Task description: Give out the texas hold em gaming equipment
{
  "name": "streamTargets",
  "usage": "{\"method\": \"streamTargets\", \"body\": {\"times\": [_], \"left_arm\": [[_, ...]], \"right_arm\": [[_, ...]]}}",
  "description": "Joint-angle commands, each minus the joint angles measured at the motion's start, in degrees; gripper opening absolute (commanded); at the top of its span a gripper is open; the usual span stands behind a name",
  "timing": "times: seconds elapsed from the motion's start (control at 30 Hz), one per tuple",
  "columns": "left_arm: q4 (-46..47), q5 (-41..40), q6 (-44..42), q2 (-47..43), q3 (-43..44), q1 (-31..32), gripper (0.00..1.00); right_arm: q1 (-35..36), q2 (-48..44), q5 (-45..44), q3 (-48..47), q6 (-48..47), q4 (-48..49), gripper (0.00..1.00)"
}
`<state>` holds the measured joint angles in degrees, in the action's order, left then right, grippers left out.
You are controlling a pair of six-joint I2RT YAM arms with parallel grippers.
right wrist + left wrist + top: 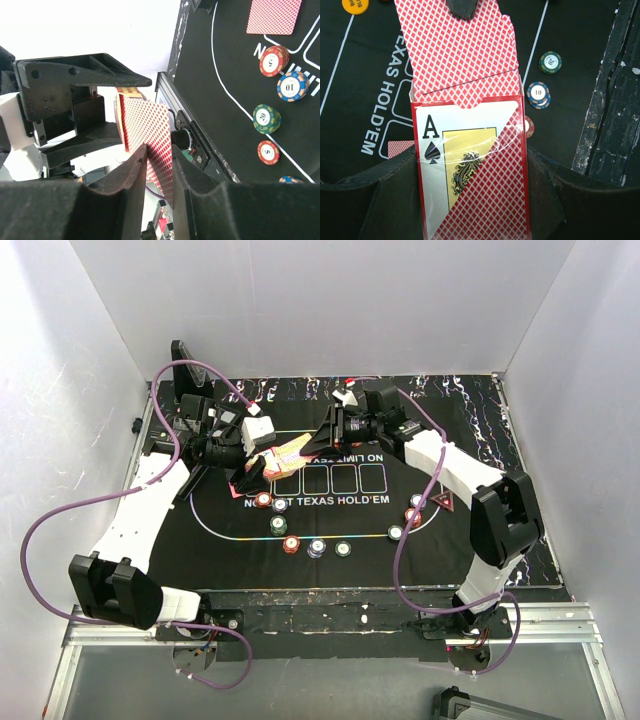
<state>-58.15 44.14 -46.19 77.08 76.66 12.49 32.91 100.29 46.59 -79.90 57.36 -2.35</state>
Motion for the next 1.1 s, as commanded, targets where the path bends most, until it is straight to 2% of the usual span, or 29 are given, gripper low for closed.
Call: {"method": "streamTargets", "body": {"times": [0.0,0.2,0.67,0.8,1.07], "left_arm": [[2.43,3.15,0.23,-2.19,1.47,-0.19,0.00],[2.69,3.06,0.23,-2.46,0.86,-0.27,0.00],[2.43,3.23,0.67,-2.28,1.30,-0.27,0.00],[2.43,3.15,0.67,-2.28,1.73,-0.27,0.00],[2.08,3.58,0.76,-2.19,2.00,-0.27,0.00]], "right_arm": [[-0.65,-3.61,0.34,0.80,0.03,1.73,0.26],[-2.93,-7.12,0.70,2.55,0.12,1.74,0.13],[-12.16,-15.65,1.58,10.54,-4.44,-2.47,0.12],[-12.78,-17.23,-4.21,15.11,-12.26,-11.61,0.11],[-12.78,-14.95,-10.90,25.58,-17.72,-14.26,0.08]]}}
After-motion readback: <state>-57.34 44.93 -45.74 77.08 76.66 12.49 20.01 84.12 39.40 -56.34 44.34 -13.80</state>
